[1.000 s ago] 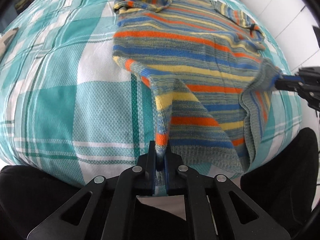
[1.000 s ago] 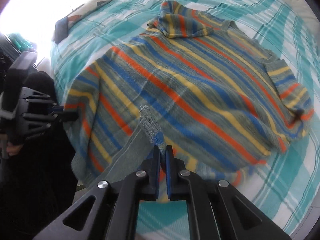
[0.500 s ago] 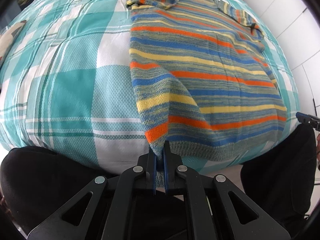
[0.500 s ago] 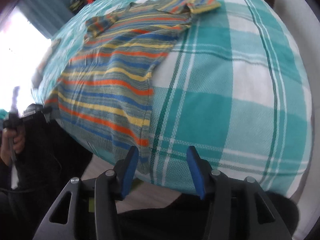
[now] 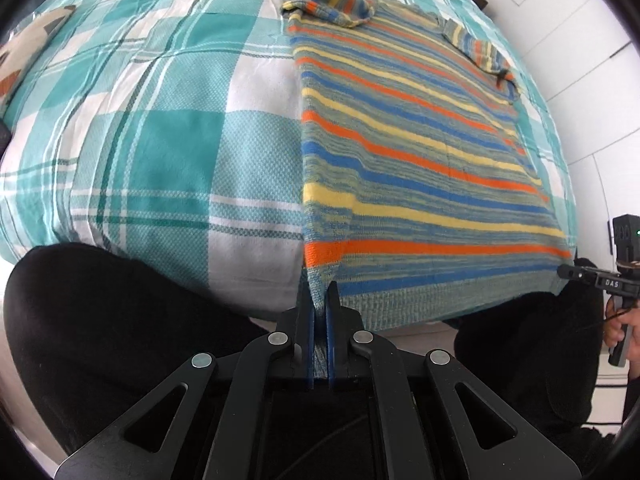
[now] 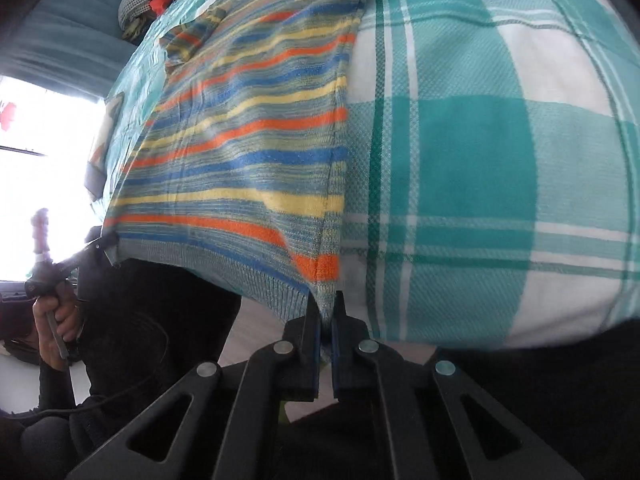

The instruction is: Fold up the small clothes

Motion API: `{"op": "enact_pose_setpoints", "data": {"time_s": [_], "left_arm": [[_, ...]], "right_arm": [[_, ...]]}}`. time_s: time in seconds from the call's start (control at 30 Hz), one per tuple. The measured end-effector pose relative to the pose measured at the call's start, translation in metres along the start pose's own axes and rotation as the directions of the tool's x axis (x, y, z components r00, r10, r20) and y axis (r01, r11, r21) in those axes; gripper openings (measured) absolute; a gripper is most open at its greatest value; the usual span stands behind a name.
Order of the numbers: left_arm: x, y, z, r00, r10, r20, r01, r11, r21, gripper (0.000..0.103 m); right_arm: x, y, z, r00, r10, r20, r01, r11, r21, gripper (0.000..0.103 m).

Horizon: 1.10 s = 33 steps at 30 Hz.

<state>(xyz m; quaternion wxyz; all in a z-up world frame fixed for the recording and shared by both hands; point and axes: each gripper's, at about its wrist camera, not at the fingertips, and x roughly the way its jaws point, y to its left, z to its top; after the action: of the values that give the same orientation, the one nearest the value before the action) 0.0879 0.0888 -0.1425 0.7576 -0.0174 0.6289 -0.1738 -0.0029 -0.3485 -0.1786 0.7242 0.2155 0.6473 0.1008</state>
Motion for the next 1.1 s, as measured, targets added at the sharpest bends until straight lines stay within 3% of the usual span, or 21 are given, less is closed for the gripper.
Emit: {"op": "enact_pose_setpoints", "data": {"time_s": [0.1,0.23,0.4,0.6,0.7,0.77,0.83,0.87,0.97,1.03,1.1], "left_arm": [[0.011,-0.005,-0.005,0.999,0.038,-0.035,-0.037,0.999,0.022,0.002],[0.046,-0.010,-0.002,0.985,0.113,-0.134,-0.111,0.994,0.020,0.002],[0.077,-0.015,0.009,0.959,0.233,-0.159,-0.231,0.972,0.030,0.002],[0.113,-0.027,0.014,0.925,0.331,-0.185,-0.327,0.944,0.055,0.002],[0.114,-0.030,0.015,0.917,0.352,-0.186,-0.347,0.936,0.058,0.004],[0.114,-0.032,0.016,0.913,0.354,-0.201,-0.352,0.935,0.046,0.010],[0.103,-0.029,0.011,0.903,0.374,-0.210,-0.375,0.926,0.035,0.042],[0.092,-0.028,0.009,0.905,0.379,-0.193,-0.381,0.924,0.026,0.048],[0.050,-0.032,0.006,0.909,0.406,-0.096,-0.407,0.913,0.009,0.054],[0.021,-0.039,0.012,0.905,0.426,-0.002,-0.426,0.905,-0.015,0.071],[0.001,-0.044,0.026,0.913,0.396,0.099,-0.395,0.918,-0.028,0.081]], "right_arm": [[-0.012,0.001,-0.008,1.000,-0.020,-0.003,0.021,0.999,0.028,0.004],[0.025,-0.016,-0.004,0.993,-0.104,-0.056,0.108,0.991,0.080,0.004],[0.057,-0.027,0.006,0.988,-0.145,-0.061,0.153,0.977,0.150,0.003],[0.059,-0.023,0.003,0.988,-0.150,-0.019,0.151,0.971,0.185,0.004],[0.060,-0.020,0.002,0.988,-0.156,-0.018,0.157,0.969,0.188,0.003],[0.053,-0.030,-0.006,0.988,-0.156,-0.020,0.157,0.971,0.181,0.006],[0.046,-0.032,-0.009,0.987,-0.159,-0.025,0.161,0.968,0.193,0.019],[0.040,-0.031,-0.011,0.984,-0.176,-0.027,0.178,0.964,0.197,0.027],[0.008,-0.028,-0.015,0.968,-0.249,0.017,0.243,0.955,0.173,0.030],[-0.017,-0.014,-0.009,0.944,-0.321,0.077,0.311,0.942,0.126,0.030],[-0.036,0.007,0.004,0.926,-0.349,0.143,0.343,0.937,0.063,0.030]]}}
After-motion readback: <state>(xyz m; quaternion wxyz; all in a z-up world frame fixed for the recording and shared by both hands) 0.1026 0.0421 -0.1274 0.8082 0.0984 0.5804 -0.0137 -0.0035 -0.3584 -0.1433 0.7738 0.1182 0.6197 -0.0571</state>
